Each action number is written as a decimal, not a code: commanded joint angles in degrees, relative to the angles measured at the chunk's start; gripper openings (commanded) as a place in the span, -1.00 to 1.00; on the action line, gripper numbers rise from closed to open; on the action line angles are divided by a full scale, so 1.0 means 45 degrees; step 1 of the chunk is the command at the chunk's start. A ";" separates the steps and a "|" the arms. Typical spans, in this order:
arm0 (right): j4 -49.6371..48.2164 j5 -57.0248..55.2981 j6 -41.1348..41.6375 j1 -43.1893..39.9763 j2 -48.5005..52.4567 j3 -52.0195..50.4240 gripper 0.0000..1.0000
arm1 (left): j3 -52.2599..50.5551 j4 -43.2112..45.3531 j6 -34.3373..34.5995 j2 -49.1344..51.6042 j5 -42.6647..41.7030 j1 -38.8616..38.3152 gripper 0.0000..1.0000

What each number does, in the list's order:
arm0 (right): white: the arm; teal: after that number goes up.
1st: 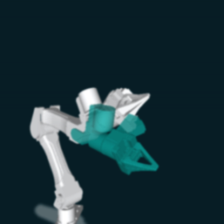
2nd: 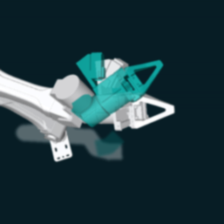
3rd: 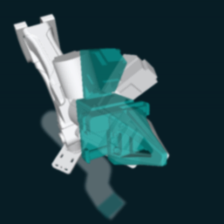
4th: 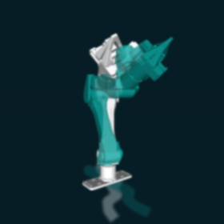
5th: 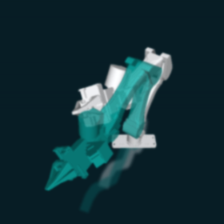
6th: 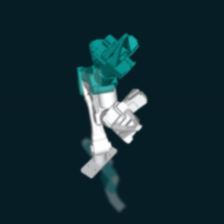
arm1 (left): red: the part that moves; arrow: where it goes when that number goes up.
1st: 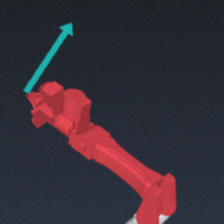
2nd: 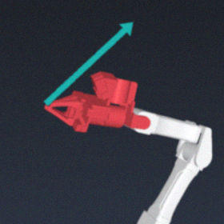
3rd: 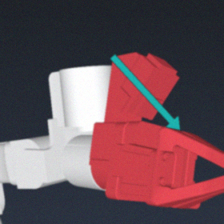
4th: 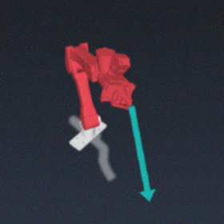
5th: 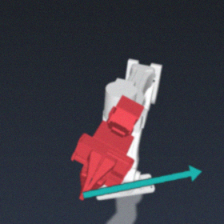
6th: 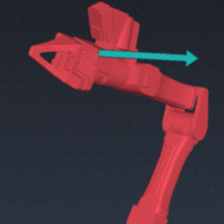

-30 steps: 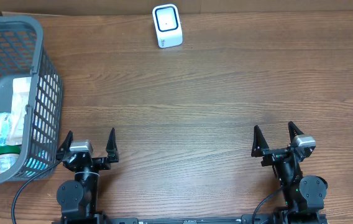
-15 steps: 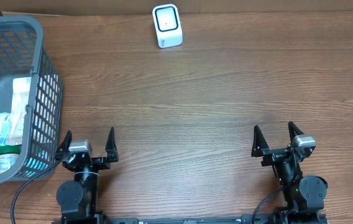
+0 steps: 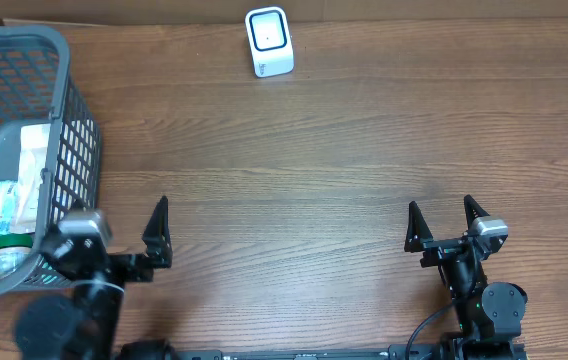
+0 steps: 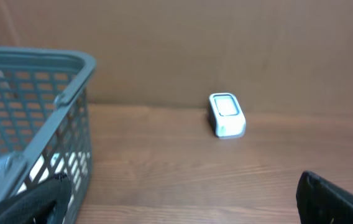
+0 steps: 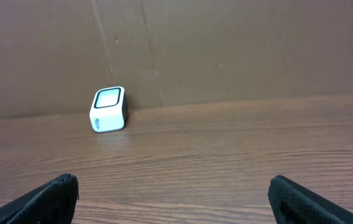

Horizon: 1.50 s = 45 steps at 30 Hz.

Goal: Scan the item barcode
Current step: 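Move the left gripper over the basket and lower toward the green-lidded jar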

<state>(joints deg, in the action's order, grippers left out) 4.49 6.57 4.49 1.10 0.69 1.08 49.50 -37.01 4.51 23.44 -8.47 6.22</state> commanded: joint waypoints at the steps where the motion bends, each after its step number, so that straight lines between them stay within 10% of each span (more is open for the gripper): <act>1: -0.0078 -0.0151 -0.0005 -0.0083 -0.0087 -0.0141 1.00 | 0.3526 -0.1753 0.0136 0.2749 -0.1156 -0.0034 1.00; 13: -0.0078 -0.0151 -0.0005 -0.0083 -0.0087 -0.0141 1.00 | 1.4324 -0.9442 0.0039 1.0438 -0.1948 -0.0034 0.99; 24: -0.0078 -0.0146 -0.0005 -0.0083 -0.0087 -0.0141 1.00 | 1.4562 -0.9734 0.2006 1.1244 0.0850 0.0500 0.92; 35: -0.0078 -0.0151 -0.0005 -0.0083 -0.0087 -0.0141 1.00 | 1.4149 -1.0584 0.3789 1.1536 0.1297 0.7203 0.96; 45: -0.0078 -0.0146 -0.0005 -0.0083 -0.0087 -0.0141 1.00 | 1.1667 -0.9845 0.3060 1.2964 0.2414 0.8544 0.82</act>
<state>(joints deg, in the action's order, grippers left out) 4.38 6.57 4.51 1.10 0.69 1.06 106.37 -83.02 20.21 79.33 -0.60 44.31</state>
